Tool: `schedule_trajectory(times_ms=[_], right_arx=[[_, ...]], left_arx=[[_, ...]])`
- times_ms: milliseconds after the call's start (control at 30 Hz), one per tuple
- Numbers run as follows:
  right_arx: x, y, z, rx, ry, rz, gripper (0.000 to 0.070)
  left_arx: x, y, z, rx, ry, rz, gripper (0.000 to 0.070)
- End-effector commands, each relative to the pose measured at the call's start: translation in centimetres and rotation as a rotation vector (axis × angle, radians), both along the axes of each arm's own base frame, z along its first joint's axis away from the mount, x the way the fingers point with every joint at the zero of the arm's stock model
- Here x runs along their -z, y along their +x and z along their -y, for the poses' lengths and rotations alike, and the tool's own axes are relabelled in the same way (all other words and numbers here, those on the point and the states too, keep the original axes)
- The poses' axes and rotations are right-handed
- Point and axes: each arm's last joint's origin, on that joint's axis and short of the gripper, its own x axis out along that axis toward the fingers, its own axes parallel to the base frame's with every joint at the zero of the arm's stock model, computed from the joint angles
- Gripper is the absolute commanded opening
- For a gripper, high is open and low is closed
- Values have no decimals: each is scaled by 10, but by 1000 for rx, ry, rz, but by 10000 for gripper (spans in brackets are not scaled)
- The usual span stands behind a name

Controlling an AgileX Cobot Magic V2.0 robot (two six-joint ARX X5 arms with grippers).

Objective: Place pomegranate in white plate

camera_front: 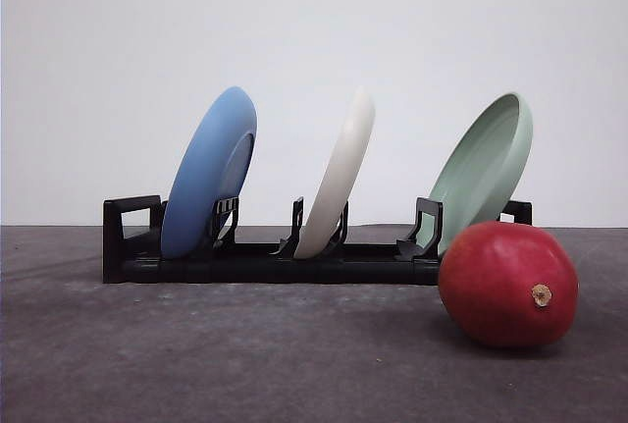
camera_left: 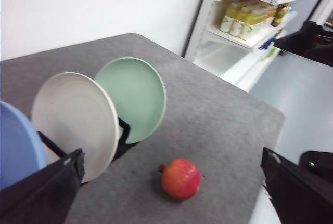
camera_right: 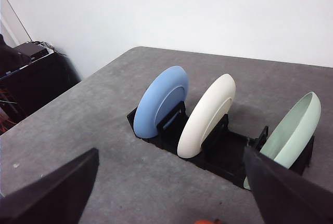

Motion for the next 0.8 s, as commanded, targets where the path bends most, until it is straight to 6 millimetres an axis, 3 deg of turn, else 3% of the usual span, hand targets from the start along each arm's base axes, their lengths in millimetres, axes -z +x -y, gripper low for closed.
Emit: schedule_trajectory(times_ms=[0,400,767], right_arx=[[-5,-1,0,-6,-5,25,564],[-5,-1,0,-5,-3,22,564],[-5,-1,0,-4,-6,26,564]], left_arx=[[-6,2,3,19,1,23,673],[20,49,42,-11,65,-216,673],[32,116,125,-36,223,-332,672]])
